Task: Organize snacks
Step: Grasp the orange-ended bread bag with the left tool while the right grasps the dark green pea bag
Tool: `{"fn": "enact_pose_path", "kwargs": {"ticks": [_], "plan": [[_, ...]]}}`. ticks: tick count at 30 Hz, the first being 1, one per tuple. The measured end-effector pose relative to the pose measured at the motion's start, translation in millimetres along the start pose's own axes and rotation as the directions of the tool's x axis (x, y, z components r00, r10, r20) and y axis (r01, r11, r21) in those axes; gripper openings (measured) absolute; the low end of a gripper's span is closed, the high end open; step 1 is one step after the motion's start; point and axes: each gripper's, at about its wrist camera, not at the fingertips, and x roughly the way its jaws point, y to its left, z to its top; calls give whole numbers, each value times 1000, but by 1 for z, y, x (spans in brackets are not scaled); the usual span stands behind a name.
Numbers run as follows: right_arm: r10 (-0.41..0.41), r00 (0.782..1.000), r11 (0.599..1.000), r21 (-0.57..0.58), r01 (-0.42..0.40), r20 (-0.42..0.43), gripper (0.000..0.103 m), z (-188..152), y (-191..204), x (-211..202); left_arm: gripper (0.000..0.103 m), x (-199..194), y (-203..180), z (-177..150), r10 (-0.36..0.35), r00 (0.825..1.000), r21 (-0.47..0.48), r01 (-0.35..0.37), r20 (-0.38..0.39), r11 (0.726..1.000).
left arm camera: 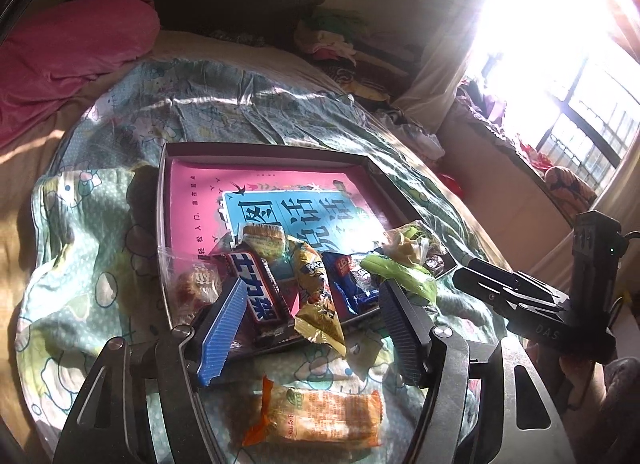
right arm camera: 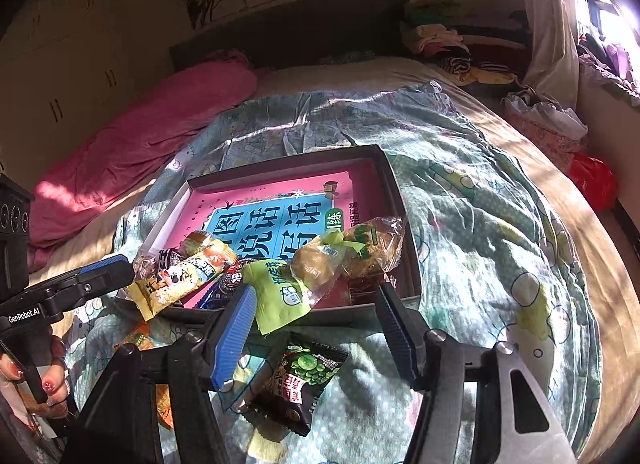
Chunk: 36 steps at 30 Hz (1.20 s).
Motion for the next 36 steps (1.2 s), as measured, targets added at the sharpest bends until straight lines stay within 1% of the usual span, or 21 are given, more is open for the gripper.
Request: {"fn": "enact_pose_path", "kwargs": {"ticks": [2, 6, 12, 17, 21, 26, 31, 36], "plan": [[-4, 1000, 1000, -10, 4, -12, 62, -5, 1, -1, 70, -4, 0, -4, 4, 1000, -12, -4, -4, 1000], [-9, 999, 1000, -6, 9, -34, 62, -12, 1, -2, 71, -8, 5, -12, -6, 1000, -67, 5, -27, 998], [-4, 999, 1000, -1, 4, -48, 62, -20, 0, -6, 71, -12, 6, -25, 5, 999, -113, -11, -54, 994], [5, 997, 1000, 0, -5, -73, 62, -27, 1, -5, 71, -14, 10, -39, -6, 996, -173, -10, -94, 985], [14, 995, 1000, 1, -14, -100, 62, -33, 3, -1, 71, -15, 13, -51, -5, 991, -214, -23, -131, 976], [24, 992, 1000, 0, -24, -123, 62, -38, 6, 2, 71, -20, 14, -63, 18, 986, -229, -57, -167, 972], [30, 990, 1000, -5, -31, -135, 62, -41, 8, 4, 71, -18, 14, -74, -16, 978, -268, -41, -206, 963], [30, 988, 999, -9, -32, -148, 62, -44, 8, 6, 71, -10, 2, -78, -35, 973, -244, -23, -229, 969]]}}
